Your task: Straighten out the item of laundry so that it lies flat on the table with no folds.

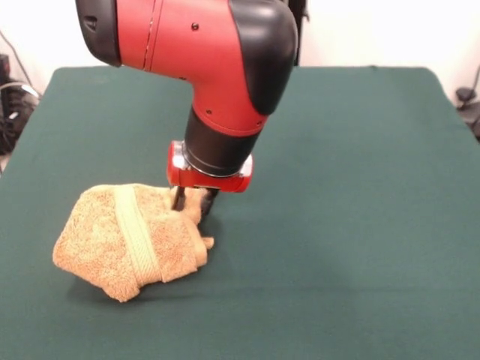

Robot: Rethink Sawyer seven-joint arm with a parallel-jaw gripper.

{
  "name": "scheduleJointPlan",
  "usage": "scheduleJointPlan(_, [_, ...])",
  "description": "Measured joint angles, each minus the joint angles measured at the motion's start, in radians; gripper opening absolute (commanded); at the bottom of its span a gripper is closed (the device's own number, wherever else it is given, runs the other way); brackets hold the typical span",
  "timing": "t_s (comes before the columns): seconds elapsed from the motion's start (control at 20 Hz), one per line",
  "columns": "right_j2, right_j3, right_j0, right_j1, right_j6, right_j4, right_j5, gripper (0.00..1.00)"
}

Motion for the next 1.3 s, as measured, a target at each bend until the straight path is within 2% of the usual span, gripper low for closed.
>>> scheduleJointPlan(0.8, [-0.004, 0.000, 0.003, -0.005, 0.000, 0.000, 0.009, 0.00])
scheduleJointPlan(1.3, [-0.002, 0.003, -0.003, -0.045, 0.000, 0.026, 0.090, 0.00])
